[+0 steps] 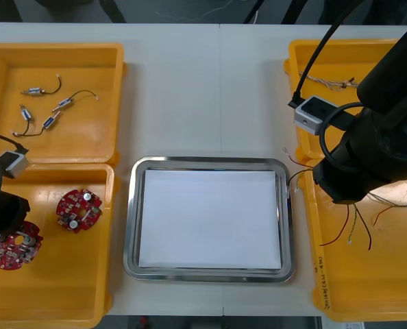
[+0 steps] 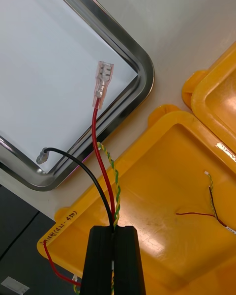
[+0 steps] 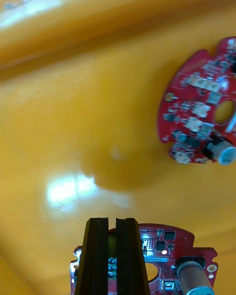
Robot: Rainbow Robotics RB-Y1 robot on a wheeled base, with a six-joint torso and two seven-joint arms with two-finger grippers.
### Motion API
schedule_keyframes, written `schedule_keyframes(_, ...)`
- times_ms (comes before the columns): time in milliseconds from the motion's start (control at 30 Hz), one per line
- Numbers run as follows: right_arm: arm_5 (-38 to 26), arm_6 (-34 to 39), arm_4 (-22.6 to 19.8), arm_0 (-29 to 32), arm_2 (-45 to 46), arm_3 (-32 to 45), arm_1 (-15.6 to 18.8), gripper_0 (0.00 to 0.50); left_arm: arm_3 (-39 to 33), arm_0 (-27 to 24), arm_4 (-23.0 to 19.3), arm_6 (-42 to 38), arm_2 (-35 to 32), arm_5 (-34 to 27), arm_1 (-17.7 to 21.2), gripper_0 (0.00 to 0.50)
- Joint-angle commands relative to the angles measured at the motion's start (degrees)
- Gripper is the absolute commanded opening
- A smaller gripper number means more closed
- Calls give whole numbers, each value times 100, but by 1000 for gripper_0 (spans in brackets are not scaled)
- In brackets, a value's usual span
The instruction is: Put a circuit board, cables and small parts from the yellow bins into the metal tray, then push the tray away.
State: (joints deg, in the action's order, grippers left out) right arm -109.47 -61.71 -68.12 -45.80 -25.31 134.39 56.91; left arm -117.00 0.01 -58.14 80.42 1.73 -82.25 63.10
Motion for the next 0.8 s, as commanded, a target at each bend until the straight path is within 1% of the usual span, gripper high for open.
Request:
schedule_keyframes(33, -30, 106, 10, -201, -36, 157, -75, 0, -385, -370, 101, 510, -156, -344, 53, 0)
schedule_keyframes(133, -30, 115, 10, -210, -45, 157, -75, 0, -517, -564, 101, 448, -165, -564, -8, 0)
schedule_keyframes(300, -30, 115, 1, -210, -45, 157, -75, 0, -736, -810, 75, 352, -156, -740, -61, 0)
schedule_keyframes(467, -30, 115, 10, -210, -45, 157, -75, 0, -842, -1170, 49, 255, -24, -977, -158, 0)
schedule_keyframes(633, -30, 132, -8, -201, -45, 157, -75, 0, -851, -1715, 66, 114, 424, -1065, -202, 0)
schedule_keyframes(800, -30, 141, -8, -201, -45, 157, -75, 0, -859, -2260, 119, -343, 952, -1074, -334, 0)
